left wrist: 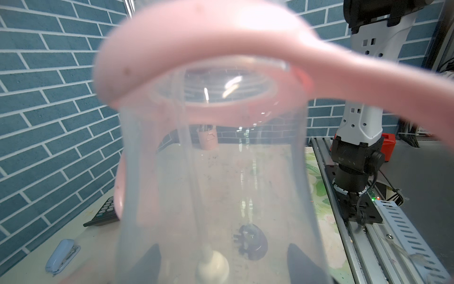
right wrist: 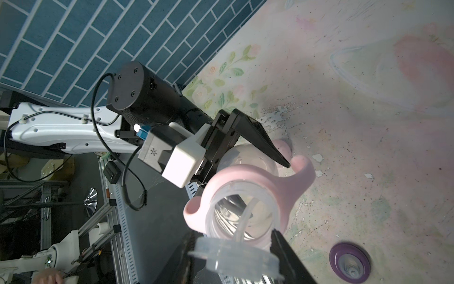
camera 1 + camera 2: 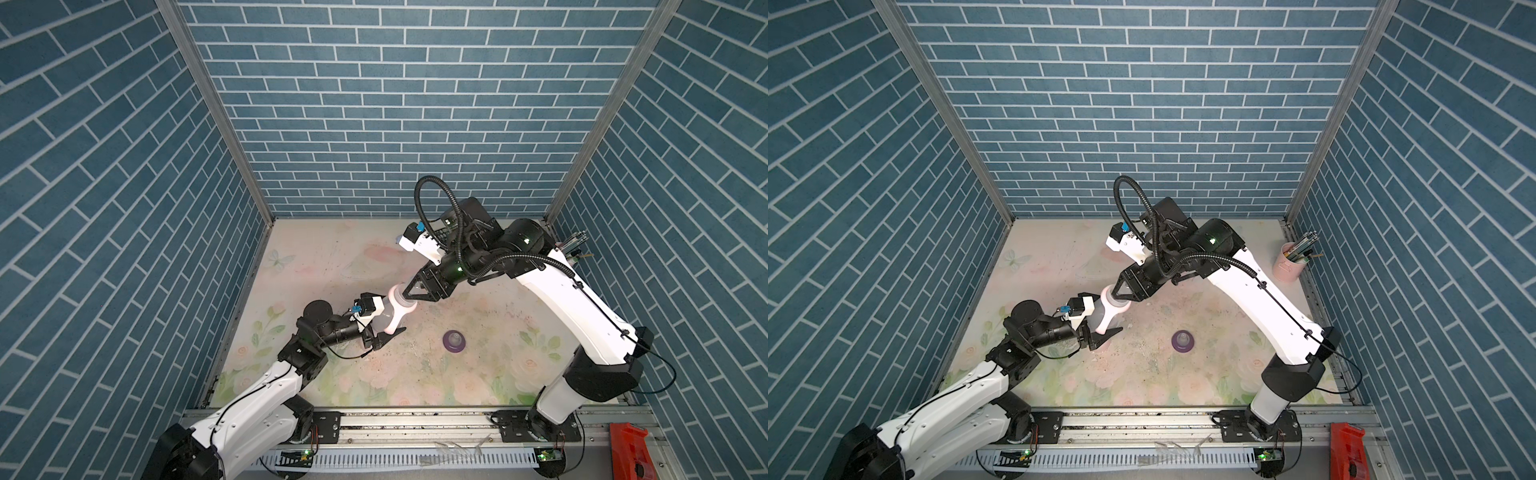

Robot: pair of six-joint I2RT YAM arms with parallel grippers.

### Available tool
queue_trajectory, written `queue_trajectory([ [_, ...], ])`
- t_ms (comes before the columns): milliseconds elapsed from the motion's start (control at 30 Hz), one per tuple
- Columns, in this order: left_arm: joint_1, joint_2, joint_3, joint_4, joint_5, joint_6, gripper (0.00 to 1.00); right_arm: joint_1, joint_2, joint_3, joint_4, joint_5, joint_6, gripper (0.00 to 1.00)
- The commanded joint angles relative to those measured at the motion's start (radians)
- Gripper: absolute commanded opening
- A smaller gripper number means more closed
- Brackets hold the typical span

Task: Assemble the baby bottles
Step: Close the straw on the baby bottle.

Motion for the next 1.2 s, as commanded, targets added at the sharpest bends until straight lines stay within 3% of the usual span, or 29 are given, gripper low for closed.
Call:
queue_trajectory([
  [0, -0.001, -0.008, -0.001, 0.045, 0.020, -0.009, 0.58, -0.004, 0.027, 0.015, -0.046, -0.033, 0.012, 0.21],
  [233, 0.000, 0.010, -0.001, 0.053, 0.022, -0.006, 0.58, -0.003, 0.060, 0.039, -0.055, -0.048, 0.023, 0.31],
  [767, -0.001, 0.069, -0.009, 0.121, 0.009, -0.008, 0.57, -0.002, 0.064, 0.121, -0.127, -0.024, 0.006, 0.72],
  [967, -0.001, 0.069, -0.024, 0.174, 0.003, -0.029, 0.57, -0.008, 0.011, 0.097, -0.087, 0.088, 0.019, 0.72],
  [1167, -0.001, 0.086, -0.054, 0.304, 0.004, -0.095, 0.57, -0.026, -0.121, -0.039, 0.066, 0.207, 0.058, 0.59],
])
